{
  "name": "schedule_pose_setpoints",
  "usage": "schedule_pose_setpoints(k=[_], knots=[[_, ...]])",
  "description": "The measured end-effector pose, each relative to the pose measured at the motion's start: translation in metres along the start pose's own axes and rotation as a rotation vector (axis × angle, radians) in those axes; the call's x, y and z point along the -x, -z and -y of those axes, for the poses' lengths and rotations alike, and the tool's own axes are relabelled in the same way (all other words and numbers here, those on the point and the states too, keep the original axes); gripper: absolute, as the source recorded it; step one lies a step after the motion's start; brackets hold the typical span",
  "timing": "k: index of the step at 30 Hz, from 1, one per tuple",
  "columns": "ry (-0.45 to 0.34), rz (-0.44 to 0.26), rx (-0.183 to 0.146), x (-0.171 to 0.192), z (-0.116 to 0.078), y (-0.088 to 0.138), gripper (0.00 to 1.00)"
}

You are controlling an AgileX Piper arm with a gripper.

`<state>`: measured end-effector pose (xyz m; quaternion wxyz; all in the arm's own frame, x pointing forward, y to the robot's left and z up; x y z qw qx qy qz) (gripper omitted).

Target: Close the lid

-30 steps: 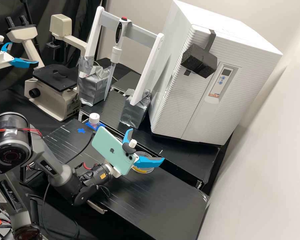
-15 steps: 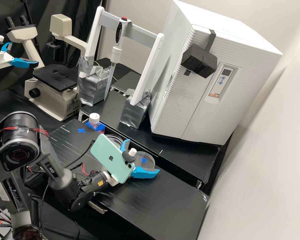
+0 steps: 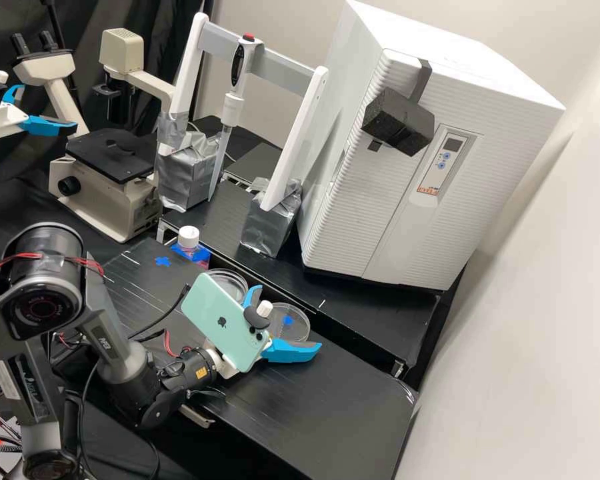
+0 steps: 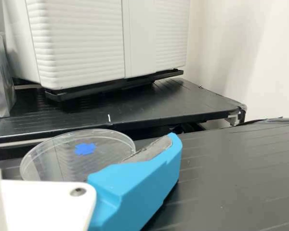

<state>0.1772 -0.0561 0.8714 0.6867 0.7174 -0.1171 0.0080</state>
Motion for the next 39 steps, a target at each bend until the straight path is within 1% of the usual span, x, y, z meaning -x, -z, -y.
schedule_pose_setpoints(k=[4, 5, 10, 26, 30, 39], knots=[[0.013, -0.004, 0.026, -0.0019, 0.0043, -0.0024, 1.00], [0.006, -0.012, 0.032, -0.0022, 0.0040, -0.0022, 1.00], [-0.007, -0.010, 0.047, -0.0030, 0.0040, -0.0043, 1.00], [-0.005, -0.008, 0.058, -0.0044, 0.0017, -0.0069, 1.00], [-0.005, -0.008, 0.067, -0.0044, 0.0017, -0.0069, 1.00], [-0.009, -0.010, 0.069, -0.0042, 0.0010, -0.0063, 1.00]])
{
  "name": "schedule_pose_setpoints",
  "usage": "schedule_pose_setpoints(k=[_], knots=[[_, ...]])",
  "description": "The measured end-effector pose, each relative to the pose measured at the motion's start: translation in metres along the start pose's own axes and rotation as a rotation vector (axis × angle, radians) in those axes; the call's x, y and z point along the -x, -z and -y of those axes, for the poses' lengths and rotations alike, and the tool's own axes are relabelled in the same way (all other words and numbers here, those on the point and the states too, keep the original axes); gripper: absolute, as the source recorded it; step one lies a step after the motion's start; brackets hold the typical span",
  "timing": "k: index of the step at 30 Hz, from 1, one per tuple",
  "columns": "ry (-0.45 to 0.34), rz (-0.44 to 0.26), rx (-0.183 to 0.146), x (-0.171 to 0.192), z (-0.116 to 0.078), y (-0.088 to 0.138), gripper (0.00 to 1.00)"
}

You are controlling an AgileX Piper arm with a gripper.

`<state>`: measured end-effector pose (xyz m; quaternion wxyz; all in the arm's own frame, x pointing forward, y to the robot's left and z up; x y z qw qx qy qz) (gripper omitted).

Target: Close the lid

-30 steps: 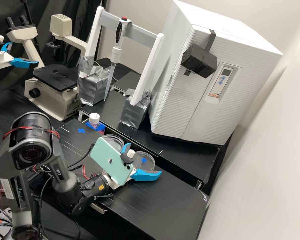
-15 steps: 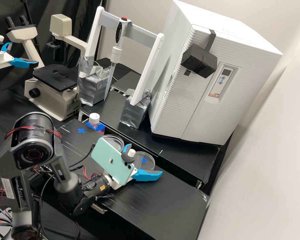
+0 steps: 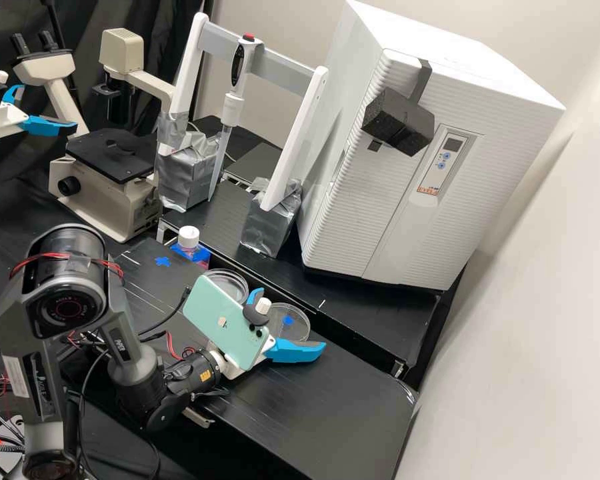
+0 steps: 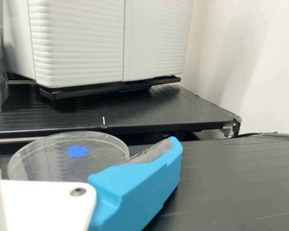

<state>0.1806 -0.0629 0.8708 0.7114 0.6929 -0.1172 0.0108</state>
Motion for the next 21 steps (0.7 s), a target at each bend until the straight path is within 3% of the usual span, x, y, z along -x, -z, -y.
schedule_pose_setpoints(k=[13, 21], knots=[[-0.065, 0.054, 0.048, -0.0014, -0.0001, 0.0002, 1.00], [-0.074, 0.066, 0.039, -0.0023, 0.0006, -0.0004, 1.00]])
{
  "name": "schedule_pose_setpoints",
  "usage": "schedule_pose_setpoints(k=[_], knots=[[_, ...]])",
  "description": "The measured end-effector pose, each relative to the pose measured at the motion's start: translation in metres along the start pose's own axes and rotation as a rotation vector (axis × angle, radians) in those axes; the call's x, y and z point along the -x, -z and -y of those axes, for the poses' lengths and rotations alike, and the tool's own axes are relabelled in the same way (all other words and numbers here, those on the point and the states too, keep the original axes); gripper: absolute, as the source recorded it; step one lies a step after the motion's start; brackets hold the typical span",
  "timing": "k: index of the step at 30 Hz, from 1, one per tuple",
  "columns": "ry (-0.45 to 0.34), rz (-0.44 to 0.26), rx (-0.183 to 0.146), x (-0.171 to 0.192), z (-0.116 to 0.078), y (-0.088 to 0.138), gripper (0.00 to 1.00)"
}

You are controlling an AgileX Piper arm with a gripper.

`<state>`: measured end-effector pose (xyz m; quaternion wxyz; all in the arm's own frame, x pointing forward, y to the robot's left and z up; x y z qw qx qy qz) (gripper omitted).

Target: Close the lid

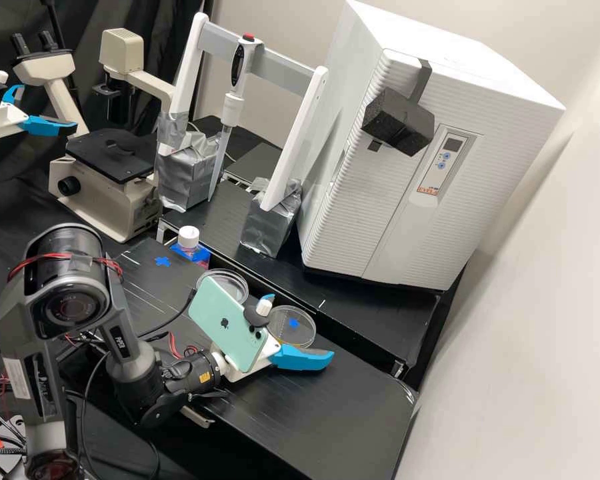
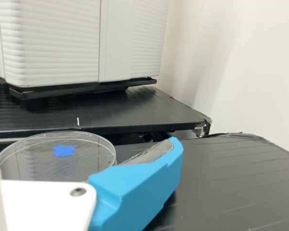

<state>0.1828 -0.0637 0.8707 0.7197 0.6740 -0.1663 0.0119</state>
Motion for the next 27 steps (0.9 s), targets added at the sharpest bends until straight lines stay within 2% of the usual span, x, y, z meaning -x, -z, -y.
schedule_pose_setpoints(k=[20, 21, 27], knots=[[0.013, 0.001, -0.010, -0.0042, 0.0035, -0.0003, 1.00], [0.013, 0.001, -0.011, -0.0042, 0.0035, -0.0003, 0.00], [0.013, 0.003, -0.015, -0.0045, 0.0042, -0.0002, 0.00]])
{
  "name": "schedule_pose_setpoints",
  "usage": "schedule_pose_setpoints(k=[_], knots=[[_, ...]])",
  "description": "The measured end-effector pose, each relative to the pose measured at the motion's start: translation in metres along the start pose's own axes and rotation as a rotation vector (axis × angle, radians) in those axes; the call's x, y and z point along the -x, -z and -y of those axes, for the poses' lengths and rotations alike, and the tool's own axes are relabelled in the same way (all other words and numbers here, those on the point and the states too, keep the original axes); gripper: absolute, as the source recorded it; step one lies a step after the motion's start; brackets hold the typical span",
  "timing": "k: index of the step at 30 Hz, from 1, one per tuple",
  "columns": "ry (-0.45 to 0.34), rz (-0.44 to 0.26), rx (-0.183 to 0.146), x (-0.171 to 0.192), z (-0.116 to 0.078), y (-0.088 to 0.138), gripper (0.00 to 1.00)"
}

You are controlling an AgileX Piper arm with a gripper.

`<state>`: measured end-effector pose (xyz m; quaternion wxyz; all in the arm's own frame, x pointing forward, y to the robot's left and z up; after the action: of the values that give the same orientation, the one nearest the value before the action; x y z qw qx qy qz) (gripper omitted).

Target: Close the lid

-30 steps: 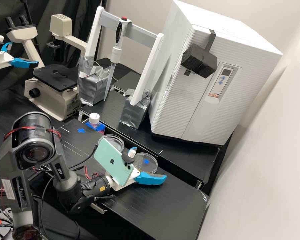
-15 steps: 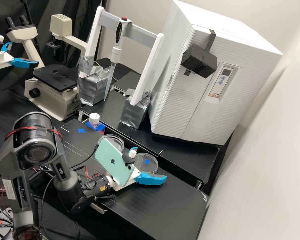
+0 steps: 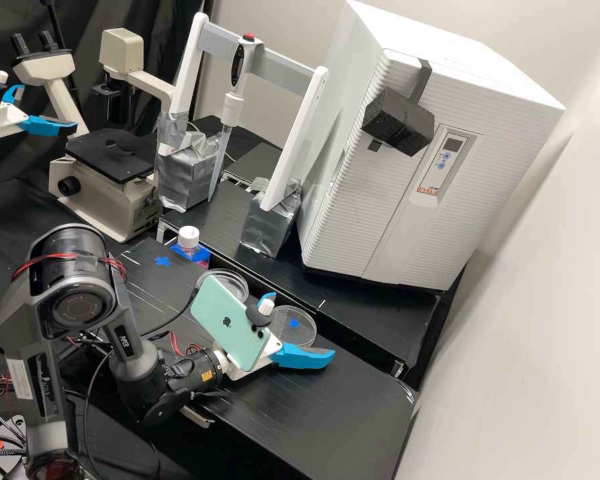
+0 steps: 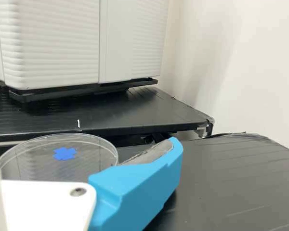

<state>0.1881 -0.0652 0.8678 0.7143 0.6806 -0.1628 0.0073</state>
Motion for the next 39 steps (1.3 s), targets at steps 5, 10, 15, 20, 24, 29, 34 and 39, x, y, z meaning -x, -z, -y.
schedule_pose_setpoints(k=[5, 10, 15, 20, 24, 29, 34, 39], knots=[[0.002, 0.001, -0.001, -0.0005, 0.0005, -0.0001, 0.00], [-0.003, 0.006, -0.005, -0.0013, 0.0005, -0.0005, 0.00], [-0.002, 0.003, -0.005, -0.0018, 0.0006, 0.0000, 0.00], [-0.002, -0.001, -0.005, -0.0033, 0.0008, 0.0009, 0.00], [-0.001, -0.002, -0.005, -0.0034, 0.0011, 0.0010, 0.00], [-0.001, -0.003, -0.005, -0.0036, 0.0010, 0.0010, 0.00], [0.000, -0.002, -0.005, -0.0037, 0.0012, 0.0008, 0.00], [0.000, -0.002, -0.009, -0.0037, 0.0012, 0.0008, 0.00]])
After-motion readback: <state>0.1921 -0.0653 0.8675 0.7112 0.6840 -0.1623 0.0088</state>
